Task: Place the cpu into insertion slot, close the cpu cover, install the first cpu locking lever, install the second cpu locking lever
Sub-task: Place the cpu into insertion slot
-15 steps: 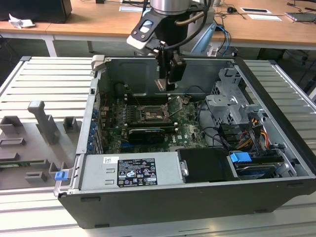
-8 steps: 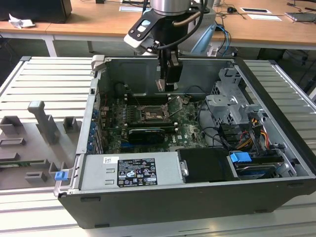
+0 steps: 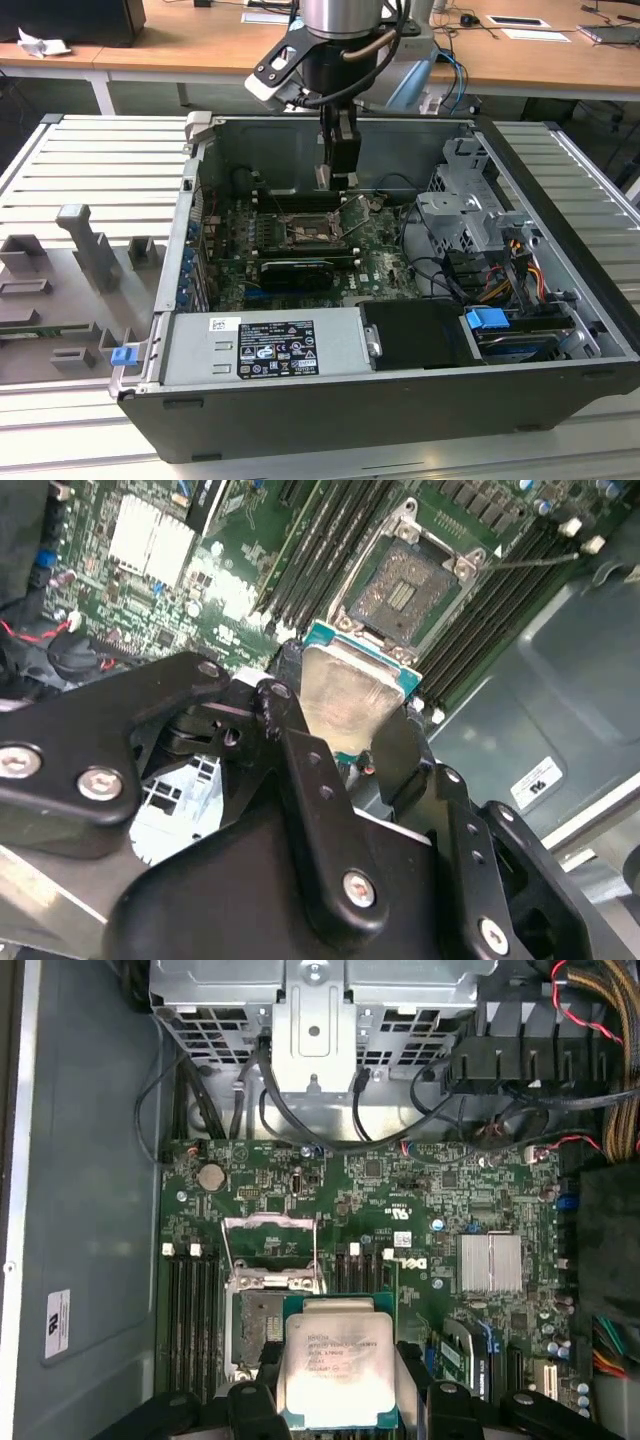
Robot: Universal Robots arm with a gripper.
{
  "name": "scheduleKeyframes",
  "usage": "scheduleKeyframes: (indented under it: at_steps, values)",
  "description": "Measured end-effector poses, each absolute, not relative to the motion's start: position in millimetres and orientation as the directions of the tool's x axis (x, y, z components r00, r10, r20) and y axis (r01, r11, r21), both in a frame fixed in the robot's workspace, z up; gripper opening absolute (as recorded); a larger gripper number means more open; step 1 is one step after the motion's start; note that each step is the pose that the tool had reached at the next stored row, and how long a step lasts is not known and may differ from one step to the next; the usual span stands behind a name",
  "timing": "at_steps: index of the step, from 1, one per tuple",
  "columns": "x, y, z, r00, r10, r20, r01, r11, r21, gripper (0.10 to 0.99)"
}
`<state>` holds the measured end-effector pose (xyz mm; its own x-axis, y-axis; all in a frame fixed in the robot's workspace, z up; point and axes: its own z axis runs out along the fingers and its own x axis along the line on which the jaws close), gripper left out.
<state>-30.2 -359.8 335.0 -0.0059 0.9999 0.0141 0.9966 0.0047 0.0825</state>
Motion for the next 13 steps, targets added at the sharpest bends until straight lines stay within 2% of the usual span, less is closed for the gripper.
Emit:
scheduleKeyframes:
  at_steps: [13]
  values:
    - [-36.7, -359.8, 309.9, -0.008, 1.0, 0.016, 0.996, 0.006, 0.088, 0.525]
